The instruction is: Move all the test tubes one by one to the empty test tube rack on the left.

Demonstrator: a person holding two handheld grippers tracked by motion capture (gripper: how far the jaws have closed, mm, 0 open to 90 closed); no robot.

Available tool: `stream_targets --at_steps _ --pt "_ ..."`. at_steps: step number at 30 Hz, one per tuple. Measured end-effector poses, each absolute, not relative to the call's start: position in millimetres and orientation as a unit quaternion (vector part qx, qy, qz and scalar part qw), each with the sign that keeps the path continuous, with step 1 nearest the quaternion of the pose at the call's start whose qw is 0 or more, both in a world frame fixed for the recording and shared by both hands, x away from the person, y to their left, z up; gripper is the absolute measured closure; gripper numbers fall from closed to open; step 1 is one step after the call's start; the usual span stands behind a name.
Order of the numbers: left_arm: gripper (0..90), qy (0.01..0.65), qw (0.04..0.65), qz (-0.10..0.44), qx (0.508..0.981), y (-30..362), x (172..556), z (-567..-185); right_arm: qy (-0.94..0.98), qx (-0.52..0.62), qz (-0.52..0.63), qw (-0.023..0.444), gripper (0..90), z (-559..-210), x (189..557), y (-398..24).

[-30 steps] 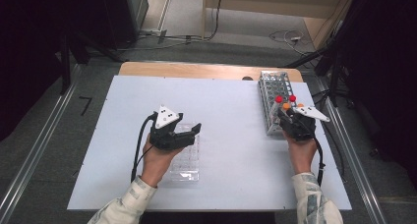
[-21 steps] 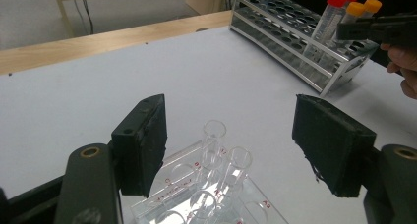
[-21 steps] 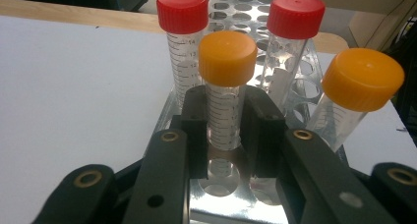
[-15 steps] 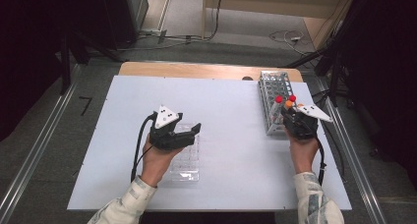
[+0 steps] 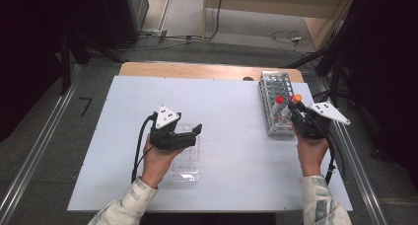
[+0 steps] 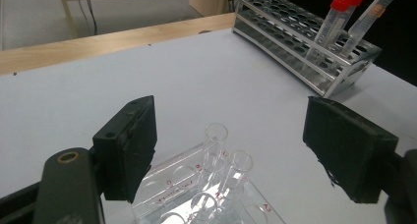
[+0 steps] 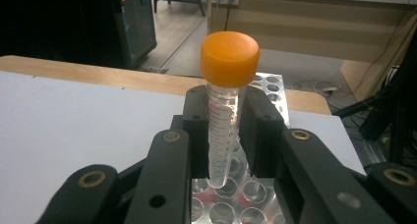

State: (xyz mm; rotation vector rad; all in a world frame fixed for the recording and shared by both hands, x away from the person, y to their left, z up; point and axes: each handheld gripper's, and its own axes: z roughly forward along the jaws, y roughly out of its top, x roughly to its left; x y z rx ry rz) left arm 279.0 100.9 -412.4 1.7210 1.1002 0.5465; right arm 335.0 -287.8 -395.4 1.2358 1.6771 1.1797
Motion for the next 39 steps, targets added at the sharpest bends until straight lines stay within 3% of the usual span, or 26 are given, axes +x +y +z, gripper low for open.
stream_targets --at_steps 14,25,33,39 --pt "20.6 0.453 0.505 0.216 0.702 100.9 276.4 -408.6 0.688 0.438 0.470 0.336 71.7 -392.2 317.6 -258.2" --pt "22.4 0.442 0.515 0.204 0.706 94.5 272.3 -406.0 0.743 0.392 0.480 0.254 71.6 -413.7 308.0 -209.7" --pt "27.4 0.420 0.526 0.193 0.714 80.9 268.4 -405.3 0.778 0.361 0.469 0.214 71.7 -430.9 299.2 -179.5" --pt "40.2 0.396 0.540 0.175 0.722 70.9 267.9 -405.6 0.795 0.331 0.470 0.193 71.7 -435.4 288.3 -159.8"
